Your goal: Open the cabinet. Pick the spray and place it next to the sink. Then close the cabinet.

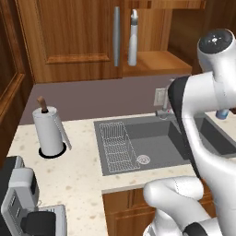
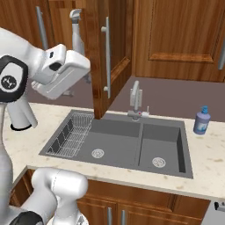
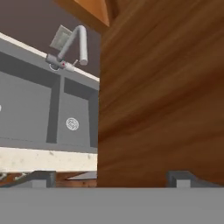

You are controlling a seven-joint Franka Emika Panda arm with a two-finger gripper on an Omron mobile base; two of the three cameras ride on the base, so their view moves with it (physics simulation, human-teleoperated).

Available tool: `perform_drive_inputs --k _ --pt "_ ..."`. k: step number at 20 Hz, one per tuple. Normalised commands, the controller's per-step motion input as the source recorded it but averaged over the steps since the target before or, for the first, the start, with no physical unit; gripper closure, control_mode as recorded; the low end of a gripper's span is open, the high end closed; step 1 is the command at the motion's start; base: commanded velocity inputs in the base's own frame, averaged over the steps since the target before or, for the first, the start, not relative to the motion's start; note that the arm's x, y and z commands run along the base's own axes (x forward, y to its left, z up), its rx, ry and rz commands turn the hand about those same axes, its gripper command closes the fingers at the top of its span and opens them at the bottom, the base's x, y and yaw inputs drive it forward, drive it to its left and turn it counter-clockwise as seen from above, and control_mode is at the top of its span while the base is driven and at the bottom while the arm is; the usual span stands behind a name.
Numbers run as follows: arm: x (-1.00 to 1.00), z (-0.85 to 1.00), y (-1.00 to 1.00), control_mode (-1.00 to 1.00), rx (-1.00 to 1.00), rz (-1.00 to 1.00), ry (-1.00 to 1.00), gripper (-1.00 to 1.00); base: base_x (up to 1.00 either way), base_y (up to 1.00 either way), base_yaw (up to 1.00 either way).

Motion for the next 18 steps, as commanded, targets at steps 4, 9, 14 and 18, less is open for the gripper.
perform_drive_inputs --k 4,9,14,18 --pt "-0.55 -0.01 -0.3 -1.0 0.09 0.11 -0.09 -1.0 0.0 0.0 0.0" --pt "-0.92 0.0 0.38 -1.0 0.04 0.16 0.0 -1.0 0.0 0.0 0.0" --pt "-0.28 0.05 0.23 -1.0 0.34 0.11 0.0 -1.0 0.0 0.0 0.0" --pt "0.1 0.36 0.65 -1.0 0.36 0.0 0.0 -1.0 0.0 0.0 0.0"
